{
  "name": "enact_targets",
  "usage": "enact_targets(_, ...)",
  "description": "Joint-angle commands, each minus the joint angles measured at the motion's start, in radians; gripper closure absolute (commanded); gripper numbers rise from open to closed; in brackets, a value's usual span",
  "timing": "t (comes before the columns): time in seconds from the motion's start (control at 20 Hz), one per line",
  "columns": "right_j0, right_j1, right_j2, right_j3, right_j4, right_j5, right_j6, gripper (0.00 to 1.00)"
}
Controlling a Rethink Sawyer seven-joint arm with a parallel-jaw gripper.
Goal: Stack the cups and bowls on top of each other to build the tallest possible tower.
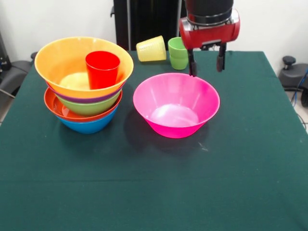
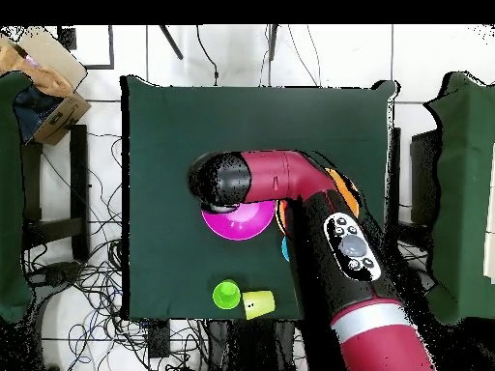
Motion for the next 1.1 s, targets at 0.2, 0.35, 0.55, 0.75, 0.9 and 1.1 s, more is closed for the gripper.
enact_targets(0.2,0.096,0.06,-0.051,0.003,-0.096,0.099,0.011,0.0)
enact_targets(0.35,0.097,0.055,-0.058,0.025,-0.102,0.053,0.017,0.0)
enact_targets(0.55,0.107,0.057,-0.07,0.026,-0.113,0.044,0.019,0.0)
enact_targets(0.75,0.116,0.065,-0.075,0.024,-0.117,0.03,0.022,0.0)
enact_targets(0.9,0.115,0.076,-0.077,0.024,-0.123,0.007,0.016,0.0)
enact_targets(1.1,0.092,0.072,-0.062,0.063,-0.183,-0.115,-0.037,0.0)
